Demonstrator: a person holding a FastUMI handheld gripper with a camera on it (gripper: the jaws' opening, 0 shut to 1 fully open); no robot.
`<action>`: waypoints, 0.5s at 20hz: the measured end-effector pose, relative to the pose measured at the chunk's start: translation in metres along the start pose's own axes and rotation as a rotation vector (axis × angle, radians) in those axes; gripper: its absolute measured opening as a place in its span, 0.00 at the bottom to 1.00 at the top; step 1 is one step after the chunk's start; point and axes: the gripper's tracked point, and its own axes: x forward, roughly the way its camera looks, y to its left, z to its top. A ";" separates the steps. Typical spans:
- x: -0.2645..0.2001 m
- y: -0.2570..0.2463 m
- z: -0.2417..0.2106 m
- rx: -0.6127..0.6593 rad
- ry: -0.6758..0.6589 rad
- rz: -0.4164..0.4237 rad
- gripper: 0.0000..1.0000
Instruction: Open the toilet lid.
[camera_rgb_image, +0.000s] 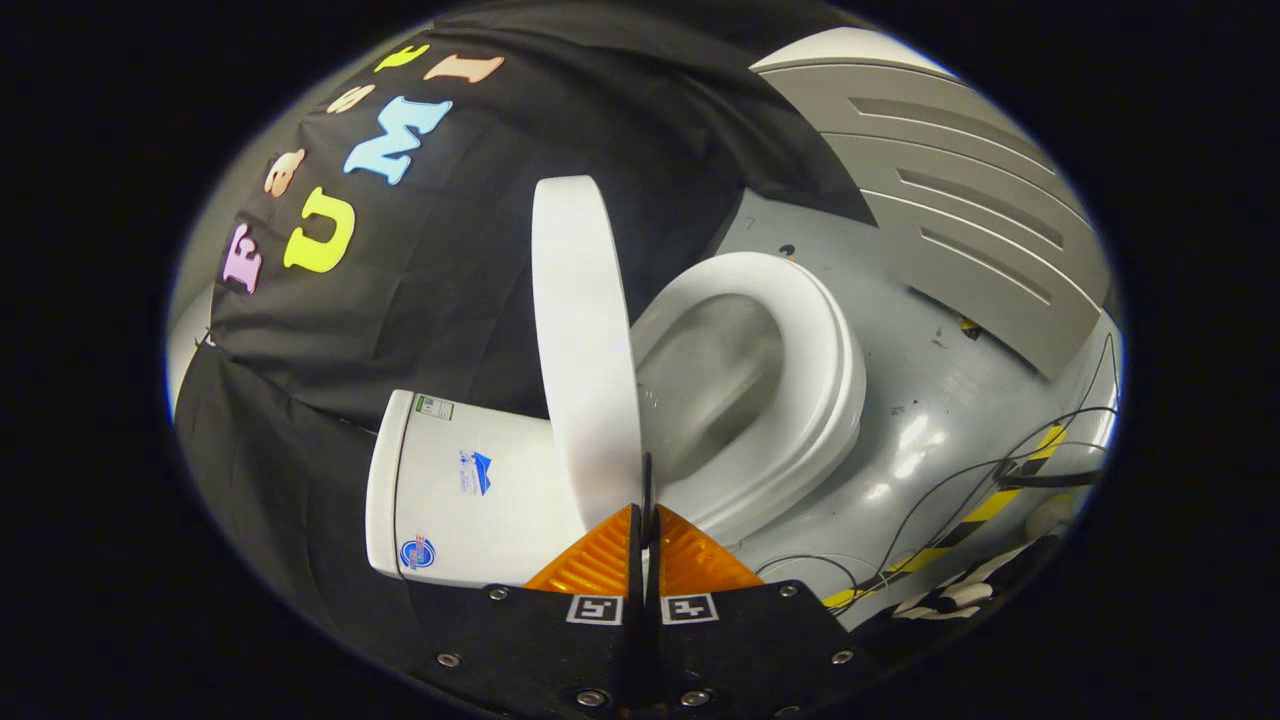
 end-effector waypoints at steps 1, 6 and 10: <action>0.001 0.002 0.001 -0.008 0.002 -0.004 0.00; -0.004 0.014 -0.002 -0.049 -0.013 -0.009 0.00; -0.006 0.027 -0.004 -0.155 -0.050 -0.029 0.00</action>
